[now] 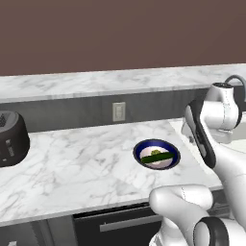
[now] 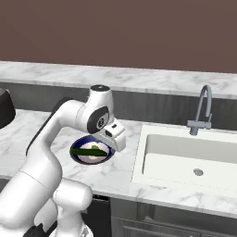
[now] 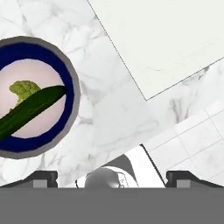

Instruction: Dump the broccoli and cucumber from the bowl so the bowl can be washed. Place the bowl in the sink after clearing the leftovers.

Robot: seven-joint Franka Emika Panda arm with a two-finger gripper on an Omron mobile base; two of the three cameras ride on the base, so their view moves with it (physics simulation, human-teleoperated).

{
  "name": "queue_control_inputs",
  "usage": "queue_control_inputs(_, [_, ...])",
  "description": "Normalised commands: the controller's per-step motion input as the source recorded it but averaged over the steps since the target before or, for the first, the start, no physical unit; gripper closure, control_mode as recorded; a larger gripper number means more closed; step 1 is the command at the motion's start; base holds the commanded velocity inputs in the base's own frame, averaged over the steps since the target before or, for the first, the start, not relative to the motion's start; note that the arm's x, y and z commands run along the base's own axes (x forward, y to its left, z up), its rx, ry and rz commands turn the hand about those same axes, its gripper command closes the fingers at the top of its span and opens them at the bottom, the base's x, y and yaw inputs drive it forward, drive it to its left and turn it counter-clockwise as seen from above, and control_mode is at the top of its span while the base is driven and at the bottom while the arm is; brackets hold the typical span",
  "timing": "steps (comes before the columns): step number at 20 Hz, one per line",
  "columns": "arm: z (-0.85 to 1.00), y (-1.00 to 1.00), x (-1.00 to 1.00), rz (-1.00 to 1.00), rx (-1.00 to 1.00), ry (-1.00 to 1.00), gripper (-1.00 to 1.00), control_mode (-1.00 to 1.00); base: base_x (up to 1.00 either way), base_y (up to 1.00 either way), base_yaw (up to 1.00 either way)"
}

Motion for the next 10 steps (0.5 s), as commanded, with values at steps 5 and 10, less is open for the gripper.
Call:
queue_control_inputs(5, [-0.56,0.0,0.09,-0.03,0.22,0.02,-1.0,-1.0,0.0,0.0,0.0])
queue_control_inputs(10, [-0.65,0.0,0.22,0.0,0.27,0.02,-1.0,-1.0,0.0,0.0,0.0])
